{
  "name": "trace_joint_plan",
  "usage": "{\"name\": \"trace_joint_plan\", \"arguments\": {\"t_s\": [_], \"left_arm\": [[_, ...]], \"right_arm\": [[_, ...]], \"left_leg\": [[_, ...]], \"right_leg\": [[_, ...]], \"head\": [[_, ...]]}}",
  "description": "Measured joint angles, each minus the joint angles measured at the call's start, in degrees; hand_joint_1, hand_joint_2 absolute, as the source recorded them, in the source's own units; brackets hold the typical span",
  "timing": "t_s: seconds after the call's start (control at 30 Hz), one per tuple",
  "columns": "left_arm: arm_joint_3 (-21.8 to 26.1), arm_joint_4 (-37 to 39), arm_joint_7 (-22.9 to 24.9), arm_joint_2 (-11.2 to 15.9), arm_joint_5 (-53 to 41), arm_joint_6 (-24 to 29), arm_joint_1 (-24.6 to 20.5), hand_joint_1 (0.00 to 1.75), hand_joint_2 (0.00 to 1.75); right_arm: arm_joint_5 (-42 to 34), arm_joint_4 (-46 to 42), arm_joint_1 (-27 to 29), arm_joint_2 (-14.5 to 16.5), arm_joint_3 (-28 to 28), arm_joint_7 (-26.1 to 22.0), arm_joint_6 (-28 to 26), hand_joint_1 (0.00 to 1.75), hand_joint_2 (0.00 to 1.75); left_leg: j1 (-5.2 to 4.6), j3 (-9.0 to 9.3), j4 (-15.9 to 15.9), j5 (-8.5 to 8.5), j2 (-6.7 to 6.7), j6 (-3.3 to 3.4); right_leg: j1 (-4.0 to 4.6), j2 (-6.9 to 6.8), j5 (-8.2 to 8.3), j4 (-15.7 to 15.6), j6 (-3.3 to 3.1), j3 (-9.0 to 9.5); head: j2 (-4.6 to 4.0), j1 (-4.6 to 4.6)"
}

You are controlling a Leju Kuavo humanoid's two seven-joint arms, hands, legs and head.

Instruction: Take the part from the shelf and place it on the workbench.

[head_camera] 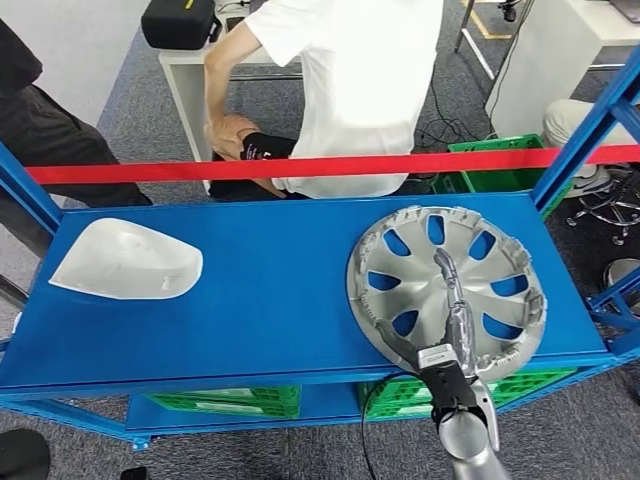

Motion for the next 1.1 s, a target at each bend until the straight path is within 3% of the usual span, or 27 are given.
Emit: {"name": "trace_joint_plan", "arguments": {"t_s": [0.03, 0.1, 0.13, 0.17, 0.2, 0.3, 0.33, 0.37, 0.53, 0.73, 0.83, 1.1], "left_arm": [[0.0, 0.0, 0.0, 0.0, 0.0, 0.0, -0.2, 0.0, 0.0], [0.0, 0.0, 0.0, 0.0, 0.0, 0.0, -0.4, 0.0, 0.0], [0.0, 0.0, 0.0, 0.0, 0.0, 0.0, -0.3, 0.0, 0.0], [0.0, 0.0, 0.0, 0.0, 0.0, 0.0, -0.2, 0.0, 0.0], [0.0, 0.0, 0.0, 0.0, 0.0, 0.0, 0.0, 0.0, 0.0], [0.0, 0.0, 0.0, 0.0, 0.0, 0.0, 0.4, 0.0, 0.0], [0.0, 0.0, 0.0, 0.0, 0.0, 0.0, 0.4, 0.0, 0.0], [0.0, 0.0, 0.0, 0.0, 0.0, 0.0, 0.4, 0.0, 0.0], [0.0, 0.0, 0.0, 0.0, 0.0, 0.0, 0.0, 0.0, 0.0], [0.0, 0.0, 0.0, 0.0, 0.0, 0.0, -0.1, 0.0, 0.0], [0.0, 0.0, 0.0, 0.0, -0.1, 0.0, -0.2, 0.0, 0.0], [0.0, 0.0, -0.3, 0.0, -0.6, 0.2, -0.2, 0.0, 0.0]], "right_arm": [[0.0, -0.1, 0.0, 0.0, 0.0, 0.0, 0.0, 0.0, 1.75], [0.0, -0.1, 0.1, 0.0, 0.0, 0.0, 0.0, 0.0, 1.75], [0.0, -0.1, 0.2, 0.0, 0.0, 0.0, 0.0, 0.0, 1.75], [0.0, -0.1, 0.3, 0.0, 0.0, 0.0, 0.0, 0.0, 1.75], [0.0, -0.1, 0.4, 0.0, 0.0, 0.0, 0.0, 0.0, 1.75], [0.0, -0.1, 0.4, 0.0, 0.0, 0.0, 0.0, 0.0, 1.75], [0.0, -0.1, 0.5, 0.0, 0.0, 0.0, 0.0, 0.0, 1.75], [0.0, -0.1, 0.5, 0.0, 0.0, 0.0, 0.0, 0.0, 1.75], [0.0, -0.1, 0.4, 0.0, 0.0, 0.0, 0.0, 0.0, 1.75], [0.0, -0.1, 0.4, 0.0, 0.0, 0.0, 0.0, 0.0, 1.75], [0.0, -0.1, 0.4, 0.0, 0.0, 0.0, 0.0, 0.0, 1.75], [0.2, -0.1, 0.5, 0.0, 0.1, -0.2, -0.1, 0.0, 1.75]], "left_leg": [[0.06, 0.37, 0.0, -0.47, 0.0, 0.36], [0.03, 1.11, 0.0, -1.53, 0.0, 0.74], [0.03, 1.56, 0.0, -2.06, -0.03, 0.79], [0.02, 2.12, 0.0, -2.6, -0.09, 0.79], [0.02, 2.78, 0.0, -3.13, -0.18, 0.74], [-0.09, 4.53, 0.1, -4.51, -0.55, 0.25], [-0.2, 4.77, 0.2, -4.82, -0.69, 0.04], [-0.33, 4.84, 0.3, -5.01, -0.79, -0.02], [-0.45, 5.13, -0.1, -5.0, -0.79, 0.11], [-0.27, 5.34, -0.7, -4.79, -0.79, -0.83], [-0.19, 5.34, -0.8, -4.78, -0.79, -1.13], [-0.31, 5.33, -0.6, -4.79, -0.79, -1.06]], "right_leg": [[-0.03, -0.22, -1.4, 2.8, 0.25, -1.45], [0.0, -0.48, -4.66, 11.7, 0.58, -7.08], [0.0, -0.51, -5.29, 15.3, 0.66, -9.93], [0.0, -0.53, -4.52, 16.9, 0.65, -11.99], [0.0, -0.54, -2.3, 16.1, 0.54, -12.99], [0.07, -0.61, 7.38, 5.8, -0.11, -12.06], [0.08, -0.62, 9.07, 3.3, -0.3, -11.6], [0.08, -0.6, 9.73, 2.1, -0.36, -11.39], [0.17, -0.32, 9.54, 1.8, -0.61, -11.29], [0.38, -0.34, 9.43, 1.8, -1.24, -11.33], [0.46, -0.34, 9.44, 1.8, -1.31, -11.31], [0.27, -0.35, 9.67, 1.8, -1.19, -11.2]], "head": [[0.0, 0.1], [-0.01, 0.32], [-0.01, 0.35], [-0.01, 0.41], [-0.01, 0.46], [-0.01, 0.63], [-0.01, 0.69], [-0.01, 0.74], [-0.01, 0.74], [-0.01, 0.78], [-0.01, 0.79], [-0.01, 0.79]]}}
